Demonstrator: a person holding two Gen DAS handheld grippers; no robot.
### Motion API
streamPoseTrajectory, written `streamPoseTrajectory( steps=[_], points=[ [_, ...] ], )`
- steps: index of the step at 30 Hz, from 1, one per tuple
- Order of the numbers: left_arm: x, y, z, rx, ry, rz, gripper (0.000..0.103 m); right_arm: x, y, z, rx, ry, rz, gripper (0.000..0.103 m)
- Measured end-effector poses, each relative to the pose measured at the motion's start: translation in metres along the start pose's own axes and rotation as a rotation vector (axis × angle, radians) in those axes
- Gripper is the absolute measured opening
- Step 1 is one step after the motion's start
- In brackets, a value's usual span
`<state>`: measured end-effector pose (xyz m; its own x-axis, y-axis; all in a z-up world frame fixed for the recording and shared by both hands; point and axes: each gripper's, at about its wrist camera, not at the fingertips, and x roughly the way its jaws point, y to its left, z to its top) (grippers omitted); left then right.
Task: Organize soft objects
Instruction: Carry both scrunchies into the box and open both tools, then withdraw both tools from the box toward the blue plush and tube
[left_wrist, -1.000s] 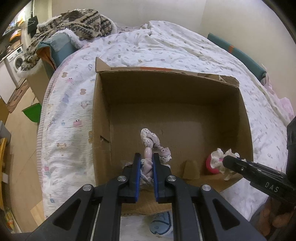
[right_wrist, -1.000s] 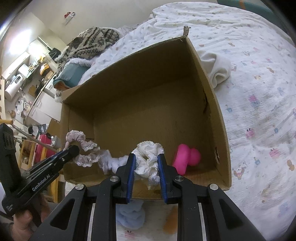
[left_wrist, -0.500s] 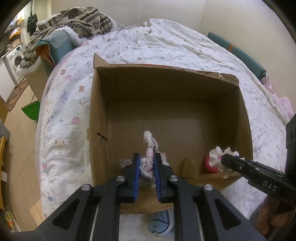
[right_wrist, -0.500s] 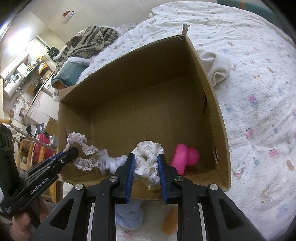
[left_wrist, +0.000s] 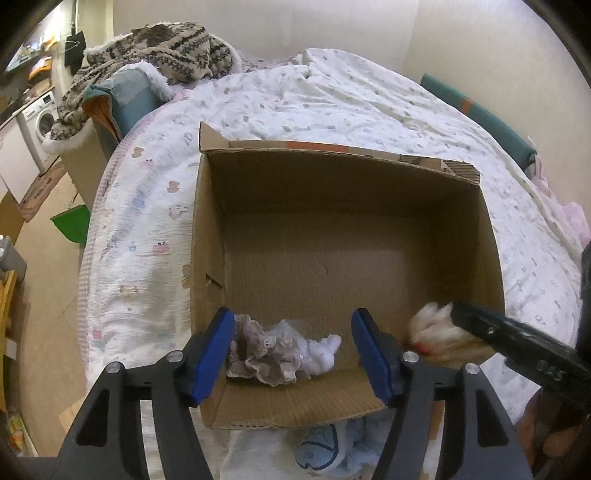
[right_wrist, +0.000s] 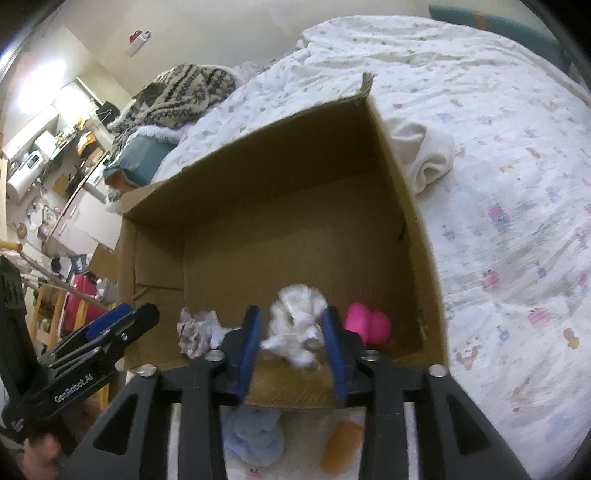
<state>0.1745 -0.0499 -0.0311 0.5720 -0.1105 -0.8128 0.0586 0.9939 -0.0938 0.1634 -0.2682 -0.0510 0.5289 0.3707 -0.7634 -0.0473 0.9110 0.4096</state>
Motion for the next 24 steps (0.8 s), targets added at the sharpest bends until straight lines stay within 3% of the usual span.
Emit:
streamPoseTrajectory(
  steps=[1,4,13,15,16,24],
  points=[
    [0.001,0.000,0.000,0.001,0.001,0.004,0.063,-0.003,0.000,0.001,-0.005,-0.025,-0.030,0.085],
    [0.001,0.000,0.000,0.003,0.003,0.010,0.063,-0.011,0.003,0.003,-0.037,-0.073,-0.071,0.086],
    [0.001,0.001,-0.001,0.000,-0.001,0.012,0.063,-0.013,-0.003,0.005,-0.012,-0.045,-0.066,0.086],
    [0.000,0.001,-0.001,-0.001,0.002,0.012,0.063,-0.014,-0.002,0.005,-0.012,-0.050,-0.062,0.093],
    [0.000,0.001,-0.001,-0.001,0.002,0.013,0.063,-0.016,-0.001,0.005,-0.009,-0.055,-0.055,0.103],
    [-0.015,0.007,-0.005,-0.007,-0.021,0.015,0.063,-0.031,-0.004,-0.002,0.029,-0.086,-0.021,0.103]
  ],
)
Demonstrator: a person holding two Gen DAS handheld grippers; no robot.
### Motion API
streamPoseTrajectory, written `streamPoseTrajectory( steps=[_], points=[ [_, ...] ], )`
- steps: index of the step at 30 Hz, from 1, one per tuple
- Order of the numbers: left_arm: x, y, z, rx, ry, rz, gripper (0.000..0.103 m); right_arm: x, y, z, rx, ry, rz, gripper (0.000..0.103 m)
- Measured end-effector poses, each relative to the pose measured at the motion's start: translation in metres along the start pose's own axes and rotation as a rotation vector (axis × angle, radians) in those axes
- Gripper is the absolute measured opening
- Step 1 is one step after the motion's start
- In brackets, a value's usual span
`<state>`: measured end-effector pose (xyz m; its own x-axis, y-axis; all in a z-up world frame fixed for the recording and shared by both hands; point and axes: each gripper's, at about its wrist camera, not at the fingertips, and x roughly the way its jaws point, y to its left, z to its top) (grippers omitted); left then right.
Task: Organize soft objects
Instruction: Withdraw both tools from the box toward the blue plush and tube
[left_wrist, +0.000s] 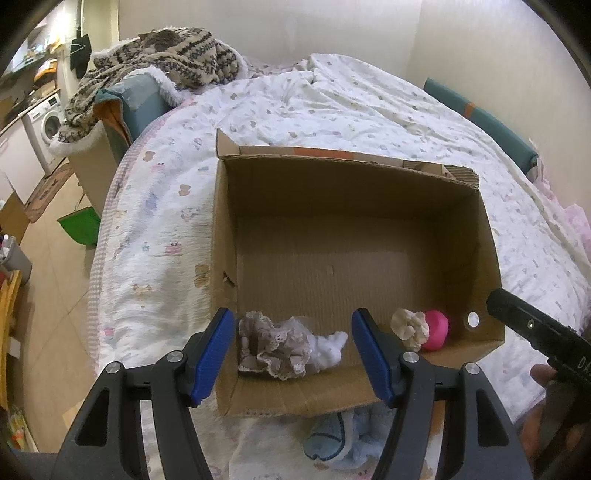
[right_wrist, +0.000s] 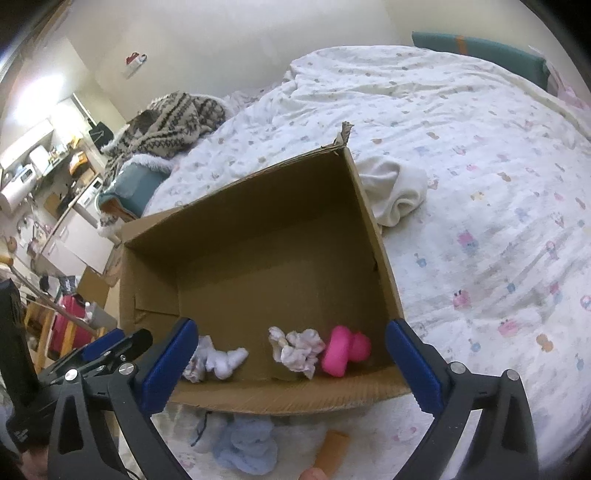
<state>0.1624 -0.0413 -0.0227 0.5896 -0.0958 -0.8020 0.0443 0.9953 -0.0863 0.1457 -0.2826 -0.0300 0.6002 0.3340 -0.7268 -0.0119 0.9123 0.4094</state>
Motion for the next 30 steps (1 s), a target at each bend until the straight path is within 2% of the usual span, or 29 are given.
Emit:
streamPoseTrajectory(
  steps=[13,22,26,30],
  points=[
    [-0.031,0.010,-0.018,0.025,-0.014,0.020,0.063,-0.024,-0.002,-0.019,0.007,0.025,-0.027,0.103],
    [-0.033,0.025,-0.042,-0.057,0.057,-0.016,0.065,-0.030,-0.012,-0.032,-0.010,0.070,-0.060,0.103],
    [-0.031,0.022,-0.049,-0.062,0.086,-0.028,0.065,-0.029,-0.023,-0.040,0.032,0.110,-0.042,0.103],
    [-0.027,0.018,-0.054,-0.049,0.105,-0.029,0.065,-0.022,-0.033,-0.048,0.054,0.166,-0.070,0.103]
  ],
)
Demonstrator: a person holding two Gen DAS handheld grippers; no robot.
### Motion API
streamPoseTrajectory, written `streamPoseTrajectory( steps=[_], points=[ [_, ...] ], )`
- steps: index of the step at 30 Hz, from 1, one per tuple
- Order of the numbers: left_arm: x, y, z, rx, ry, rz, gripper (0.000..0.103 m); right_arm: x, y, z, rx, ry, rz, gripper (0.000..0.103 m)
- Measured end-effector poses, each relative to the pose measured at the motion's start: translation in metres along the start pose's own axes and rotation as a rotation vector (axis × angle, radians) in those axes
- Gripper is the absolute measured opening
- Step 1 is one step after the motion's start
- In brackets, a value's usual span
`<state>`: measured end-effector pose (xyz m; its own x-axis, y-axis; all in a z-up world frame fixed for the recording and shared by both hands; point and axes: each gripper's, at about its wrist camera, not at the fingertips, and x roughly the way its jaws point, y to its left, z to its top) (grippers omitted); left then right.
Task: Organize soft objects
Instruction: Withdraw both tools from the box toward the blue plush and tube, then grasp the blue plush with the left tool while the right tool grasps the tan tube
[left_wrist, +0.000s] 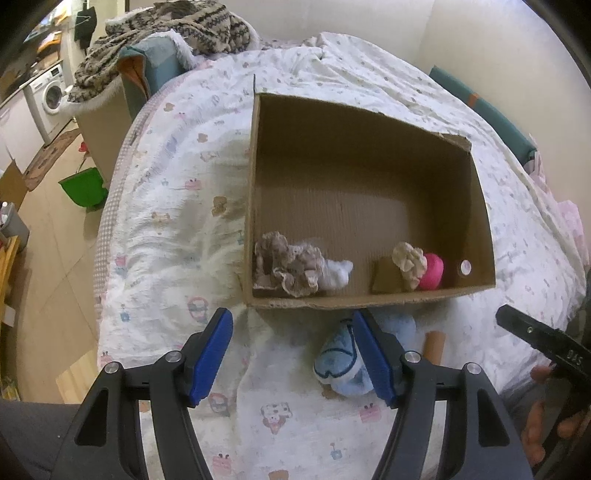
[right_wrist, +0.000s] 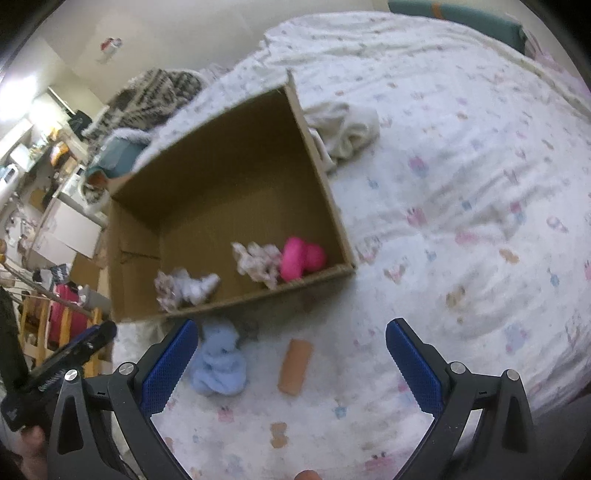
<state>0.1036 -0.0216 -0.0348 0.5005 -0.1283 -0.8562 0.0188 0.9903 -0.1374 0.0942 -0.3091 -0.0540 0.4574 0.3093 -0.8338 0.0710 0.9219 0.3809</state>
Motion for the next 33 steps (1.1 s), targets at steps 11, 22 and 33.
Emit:
streamPoseTrajectory(
  steps=[11,22,33],
  points=[
    [0.006,0.001,-0.001,0.000,0.018,0.019,0.065,0.040,-0.033,-0.009,0.174,0.210,0.056,0.103],
    [0.012,0.005,0.001,-0.041,0.037,0.001,0.065,0.070,-0.019,-0.012,0.147,0.299,0.048,0.090],
    [0.022,-0.003,-0.003,-0.029,0.075,-0.021,0.065,0.097,0.003,-0.017,-0.003,0.340,-0.095,0.025]
  ],
)
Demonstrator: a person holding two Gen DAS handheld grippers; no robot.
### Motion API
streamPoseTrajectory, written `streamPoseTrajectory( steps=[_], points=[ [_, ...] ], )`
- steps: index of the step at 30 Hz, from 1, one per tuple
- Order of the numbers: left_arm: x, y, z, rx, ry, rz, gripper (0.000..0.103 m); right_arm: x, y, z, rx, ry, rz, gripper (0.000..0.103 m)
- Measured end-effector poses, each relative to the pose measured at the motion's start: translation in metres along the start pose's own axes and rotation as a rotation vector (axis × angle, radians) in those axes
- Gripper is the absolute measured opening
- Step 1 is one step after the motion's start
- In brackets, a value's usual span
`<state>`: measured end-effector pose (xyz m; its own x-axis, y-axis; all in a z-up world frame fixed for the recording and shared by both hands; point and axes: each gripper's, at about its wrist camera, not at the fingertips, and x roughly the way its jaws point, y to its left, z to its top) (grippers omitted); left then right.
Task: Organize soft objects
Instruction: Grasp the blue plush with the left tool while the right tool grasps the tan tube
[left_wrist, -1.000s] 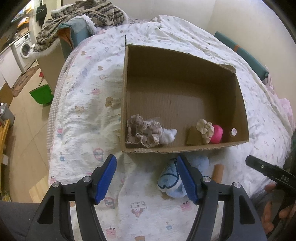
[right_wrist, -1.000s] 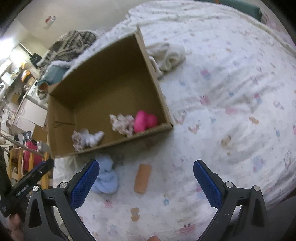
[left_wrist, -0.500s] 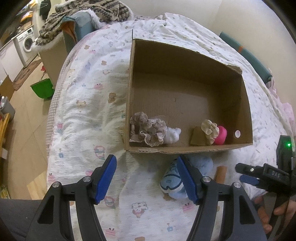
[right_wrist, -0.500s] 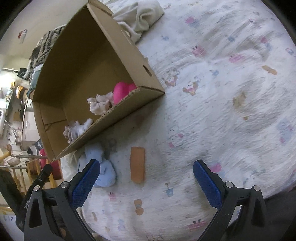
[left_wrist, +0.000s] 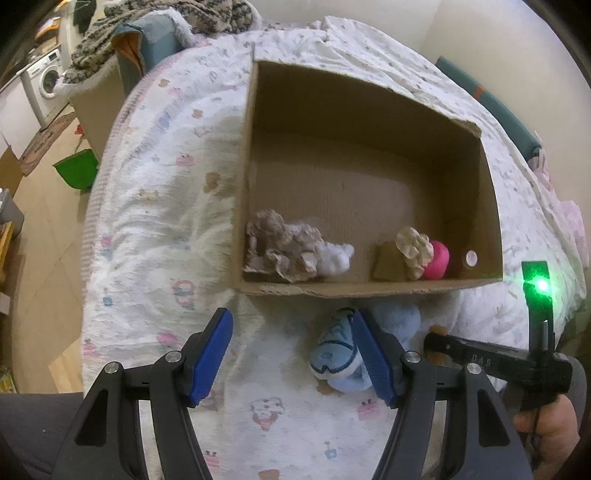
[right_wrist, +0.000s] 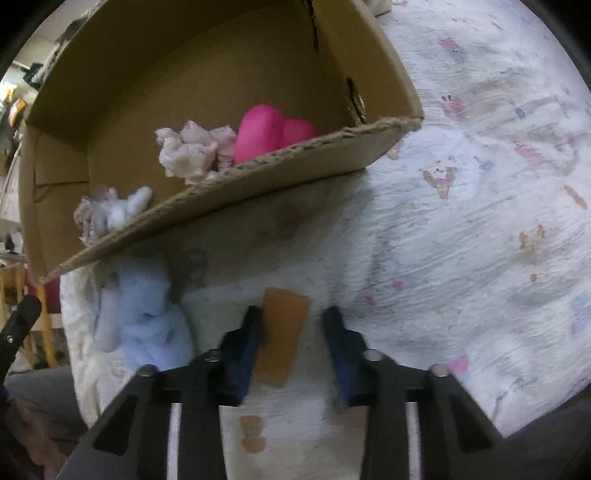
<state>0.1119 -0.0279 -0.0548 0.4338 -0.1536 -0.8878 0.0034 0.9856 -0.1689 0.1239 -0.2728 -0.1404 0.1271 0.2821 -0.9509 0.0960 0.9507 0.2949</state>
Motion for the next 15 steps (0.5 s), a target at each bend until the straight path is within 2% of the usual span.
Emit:
streamPoseTrajectory(
  steps=[1,4,8,12,15],
  points=[
    [0.004,-0.004,-0.001,0.007,0.013,-0.009,0.065,-0.002,-0.001,-0.001,-0.001,-0.005,0.004,0.015],
    [0.015,-0.015,-0.004,0.025,0.038,-0.049,0.065,-0.006,-0.005,-0.003,0.004,-0.019,0.007,0.009],
    [0.030,-0.033,-0.006,0.065,0.063,-0.061,0.065,-0.012,-0.007,-0.004,0.007,-0.041,0.015,0.007],
    [0.054,-0.050,-0.010,0.113,0.141,-0.076,0.065,-0.018,-0.009,-0.006,0.001,-0.057,0.025,0.006],
    [0.066,-0.057,-0.013,0.148,0.159,-0.051,0.065,-0.022,-0.015,-0.007,0.019,-0.065,0.026,0.006]
  ],
)
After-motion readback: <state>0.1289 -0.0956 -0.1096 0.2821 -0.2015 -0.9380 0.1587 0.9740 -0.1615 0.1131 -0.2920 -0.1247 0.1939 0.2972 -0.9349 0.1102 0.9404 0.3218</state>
